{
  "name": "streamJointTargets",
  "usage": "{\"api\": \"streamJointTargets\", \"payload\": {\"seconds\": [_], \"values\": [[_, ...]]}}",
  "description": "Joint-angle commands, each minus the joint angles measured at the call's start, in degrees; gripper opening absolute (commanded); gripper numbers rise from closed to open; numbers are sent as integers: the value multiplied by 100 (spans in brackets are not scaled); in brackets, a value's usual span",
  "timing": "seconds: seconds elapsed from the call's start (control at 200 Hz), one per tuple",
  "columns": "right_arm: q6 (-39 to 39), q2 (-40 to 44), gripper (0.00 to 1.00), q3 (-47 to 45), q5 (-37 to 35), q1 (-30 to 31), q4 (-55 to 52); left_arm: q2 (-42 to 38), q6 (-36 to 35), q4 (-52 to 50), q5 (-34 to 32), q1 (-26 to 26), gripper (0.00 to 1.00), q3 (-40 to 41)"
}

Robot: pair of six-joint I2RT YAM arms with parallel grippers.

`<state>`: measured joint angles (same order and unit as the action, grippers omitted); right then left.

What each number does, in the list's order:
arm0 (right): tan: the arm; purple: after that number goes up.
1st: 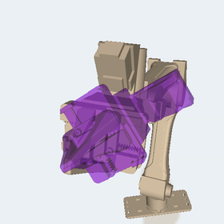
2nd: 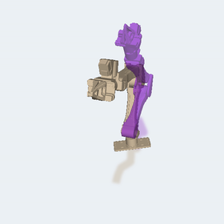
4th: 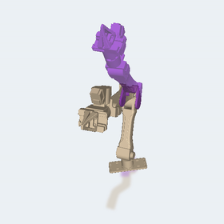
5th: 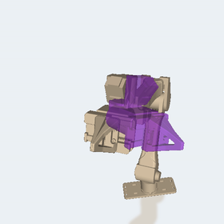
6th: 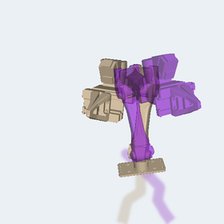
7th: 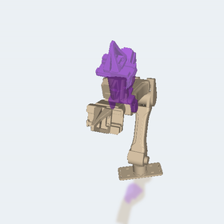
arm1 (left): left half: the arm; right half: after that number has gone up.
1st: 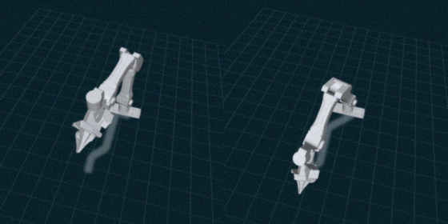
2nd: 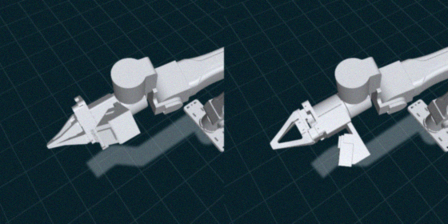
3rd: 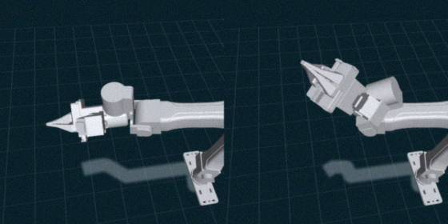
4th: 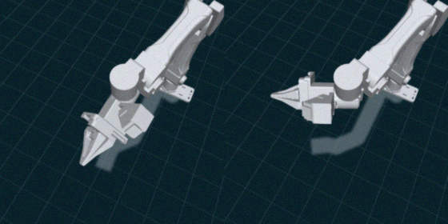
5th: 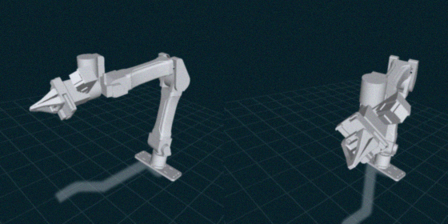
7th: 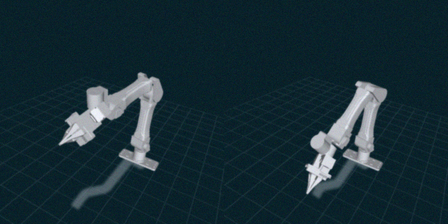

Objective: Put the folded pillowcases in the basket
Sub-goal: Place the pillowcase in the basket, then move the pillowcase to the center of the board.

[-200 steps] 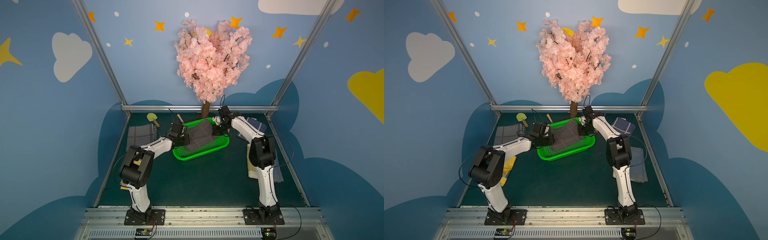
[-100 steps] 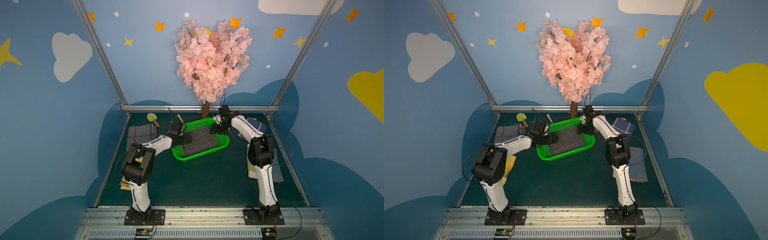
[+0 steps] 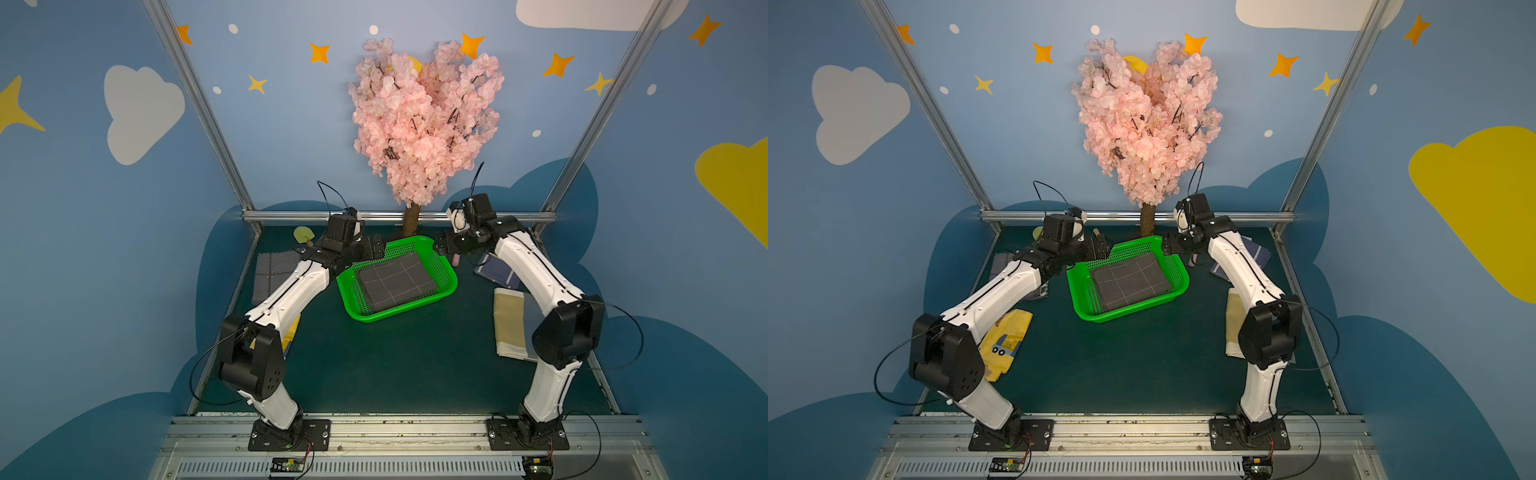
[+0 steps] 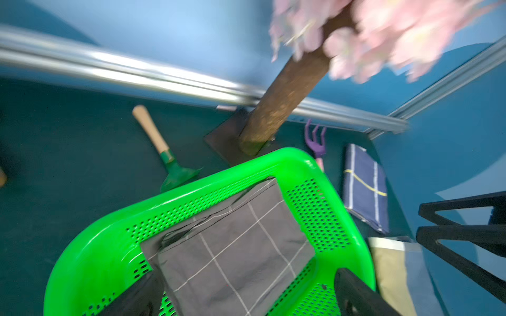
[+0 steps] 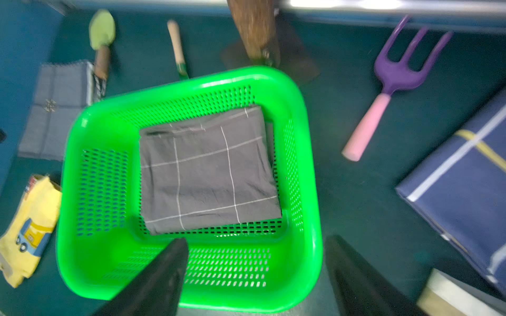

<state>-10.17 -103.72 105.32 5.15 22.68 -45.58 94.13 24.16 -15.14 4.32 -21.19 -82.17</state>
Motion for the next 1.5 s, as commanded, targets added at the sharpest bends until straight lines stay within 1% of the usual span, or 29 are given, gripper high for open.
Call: {"api": "streamJointTargets", "payload": {"seconds": [0.0, 0.07, 0.1, 0.2, 0.31, 0.41, 0.526, 0.601, 0.766, 1.016, 1.131, 1.342, 1.492], "values": [[-40, 798, 98, -597, -805, -47, 137, -15, -177, -426, 565, -516, 100, -214], [-38, 1373, 98, -1140, -1099, -180, 188, 98, -19, -352, 853, -924, 100, -298], [-89, 1603, 99, -1373, -1147, -281, 164, 182, 80, -309, 1104, -1118, 100, -357], [-396, 2379, 99, -2060, -1003, -777, 102, 566, 403, -78, 1333, -1860, 100, -584], [-576, 3058, 98, -2580, -974, -1234, 15, 1296, 852, 229, 1620, -2530, 100, -915], [-749, 3305, 99, -2689, -890, -1599, -293, 2102, 1334, 634, 1973, -2859, 100, -1127], [-863, 3481, 99, -2798, -727, -1935, -495, 2971, 2024, 1188, 2435, -2992, 100, -1349], [-866, 3601, 99, -2888, -543, -2138, -488, 3396, 2255, 1303, 2522, -3086, 100, -1553], [-824, 3657, 99, -2868, -240, -2402, -531, 4090, 2313, 785, 2374, -3375, 100, -2376], [-810, 3640, 99, -2841, -4, -2498, -540, 5058, 2631, 137, 2353, -3806, 100, -3803], [-787, 3652, 99, -2867, 124, -2551, -539, 5228, 2613, -214, 2262, -3935, 100, -4013], [-730, 3692, 98, -2944, 295, -2655, -544, 5151, 2572, -407, 2033, -3985, 100, -3658], [-724, 3747, 99, -2982, 383, -2701, -544, 5031, 2437, -630, 1829, -3998, 100, -3645]]}}
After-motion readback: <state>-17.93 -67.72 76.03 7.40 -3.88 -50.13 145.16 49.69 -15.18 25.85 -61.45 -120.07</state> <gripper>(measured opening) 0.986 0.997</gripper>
